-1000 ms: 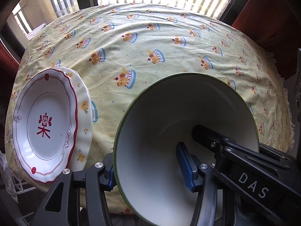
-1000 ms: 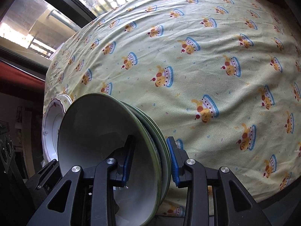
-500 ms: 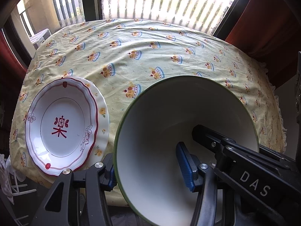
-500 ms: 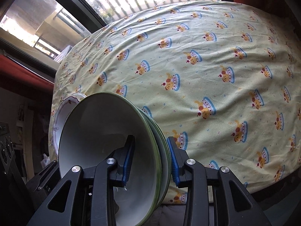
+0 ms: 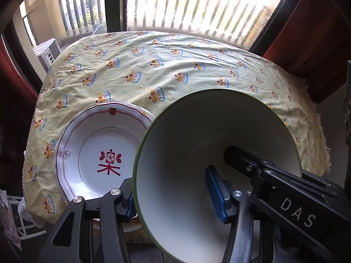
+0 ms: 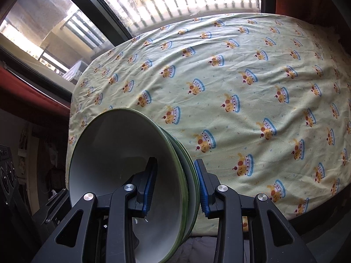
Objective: Organize plates and bowls
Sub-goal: 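Carry the nested cream bowls over the red-rimmed plate stack and lower them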
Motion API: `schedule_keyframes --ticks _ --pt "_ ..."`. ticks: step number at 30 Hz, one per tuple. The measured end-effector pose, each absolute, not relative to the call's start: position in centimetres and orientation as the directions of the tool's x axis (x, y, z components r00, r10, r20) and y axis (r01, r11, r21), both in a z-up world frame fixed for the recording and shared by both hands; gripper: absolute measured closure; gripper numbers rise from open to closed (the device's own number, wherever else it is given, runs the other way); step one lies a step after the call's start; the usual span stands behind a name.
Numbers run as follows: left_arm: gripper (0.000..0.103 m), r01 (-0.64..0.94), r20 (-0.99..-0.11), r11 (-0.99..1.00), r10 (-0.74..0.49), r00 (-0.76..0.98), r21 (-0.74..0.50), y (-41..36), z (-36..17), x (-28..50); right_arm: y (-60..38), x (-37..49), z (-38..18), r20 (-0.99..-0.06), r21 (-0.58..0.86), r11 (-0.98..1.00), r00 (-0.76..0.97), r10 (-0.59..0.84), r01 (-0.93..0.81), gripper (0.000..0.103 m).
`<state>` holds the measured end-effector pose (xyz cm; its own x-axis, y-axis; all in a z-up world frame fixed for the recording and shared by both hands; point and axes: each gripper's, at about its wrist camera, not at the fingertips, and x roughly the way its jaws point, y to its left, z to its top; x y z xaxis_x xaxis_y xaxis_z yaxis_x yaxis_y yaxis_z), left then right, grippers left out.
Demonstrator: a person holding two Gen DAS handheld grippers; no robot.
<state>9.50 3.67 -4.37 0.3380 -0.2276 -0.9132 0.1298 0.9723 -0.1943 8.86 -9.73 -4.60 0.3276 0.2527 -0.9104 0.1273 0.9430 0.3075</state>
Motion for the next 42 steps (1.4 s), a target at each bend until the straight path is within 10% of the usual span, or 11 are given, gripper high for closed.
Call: schedule_keyframes --ticks 42 --pt "0.050 0.144 -0.936 0.958 -0.274 0.219 -0.247 15.9 -8.1 14.2 4.6 13.7 -7.9 -0.961 0.191 0.967 0.232 0.149 0.171 0.064"
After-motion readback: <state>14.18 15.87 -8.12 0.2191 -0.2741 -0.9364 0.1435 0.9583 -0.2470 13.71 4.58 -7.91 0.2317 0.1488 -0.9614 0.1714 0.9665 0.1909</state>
